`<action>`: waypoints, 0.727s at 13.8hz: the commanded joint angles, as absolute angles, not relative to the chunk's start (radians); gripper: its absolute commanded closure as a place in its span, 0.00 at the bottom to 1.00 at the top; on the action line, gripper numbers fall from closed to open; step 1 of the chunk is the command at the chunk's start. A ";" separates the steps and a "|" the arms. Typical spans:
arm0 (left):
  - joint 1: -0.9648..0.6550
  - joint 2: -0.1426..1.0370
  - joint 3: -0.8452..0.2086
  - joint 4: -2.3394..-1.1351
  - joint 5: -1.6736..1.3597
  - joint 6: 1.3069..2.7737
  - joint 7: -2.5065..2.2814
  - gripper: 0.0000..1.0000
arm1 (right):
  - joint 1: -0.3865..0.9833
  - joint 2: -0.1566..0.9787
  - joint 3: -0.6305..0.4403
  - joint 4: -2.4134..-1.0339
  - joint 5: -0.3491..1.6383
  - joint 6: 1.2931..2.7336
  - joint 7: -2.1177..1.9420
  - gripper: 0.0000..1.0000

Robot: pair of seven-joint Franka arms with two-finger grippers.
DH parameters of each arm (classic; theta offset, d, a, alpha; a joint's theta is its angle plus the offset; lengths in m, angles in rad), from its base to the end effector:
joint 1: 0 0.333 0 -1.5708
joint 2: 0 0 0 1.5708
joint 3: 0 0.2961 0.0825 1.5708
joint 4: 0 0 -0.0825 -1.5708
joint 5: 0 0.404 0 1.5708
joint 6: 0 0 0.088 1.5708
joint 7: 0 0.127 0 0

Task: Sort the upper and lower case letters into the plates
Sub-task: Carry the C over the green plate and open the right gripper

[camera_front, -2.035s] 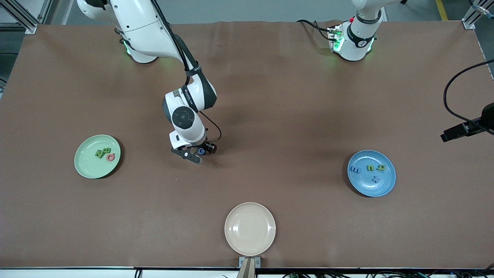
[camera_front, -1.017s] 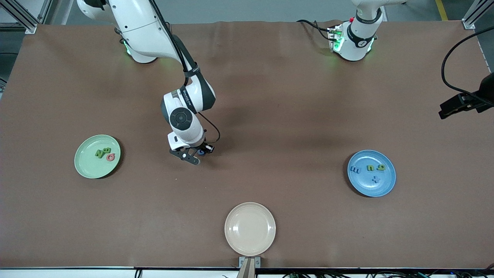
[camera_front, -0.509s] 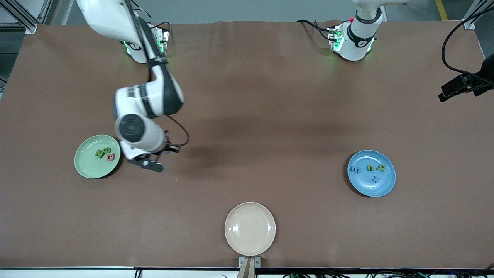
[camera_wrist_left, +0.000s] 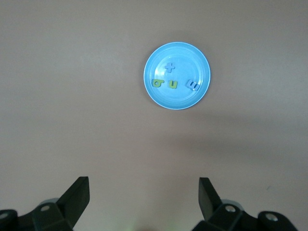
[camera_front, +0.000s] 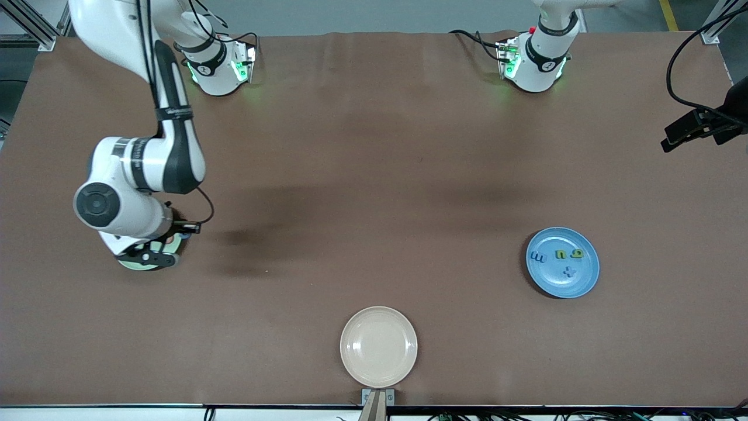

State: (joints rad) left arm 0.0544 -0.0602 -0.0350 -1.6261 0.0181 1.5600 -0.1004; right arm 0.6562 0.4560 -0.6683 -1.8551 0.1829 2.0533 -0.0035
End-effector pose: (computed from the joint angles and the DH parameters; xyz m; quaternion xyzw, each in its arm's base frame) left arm 0.5552 0.0126 0.5905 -0.9981 -0.0600 0.0026 0.0102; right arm 0.6205 0.0175 0.2603 0.9945 -0.0388 -0.0755 0.0618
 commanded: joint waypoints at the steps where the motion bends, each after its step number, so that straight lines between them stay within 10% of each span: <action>1: 0.051 -0.072 -0.035 -1.643 0.006 1.589 -0.080 0.00 | 0.598 0.439 -0.663 -1.945 0.173 2.153 -0.147 0.78; 10: 0.055 -0.072 -0.083 -1.644 -0.012 1.600 -0.080 0.00 | 0.474 0.462 -0.643 -2.068 0.186 2.399 -0.353 0.78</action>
State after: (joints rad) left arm 0.0507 -0.0601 -0.0855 -1.6370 0.0135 1.5876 -0.0997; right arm 0.4994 0.4626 -0.6674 -2.0393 0.1832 2.3507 -0.3224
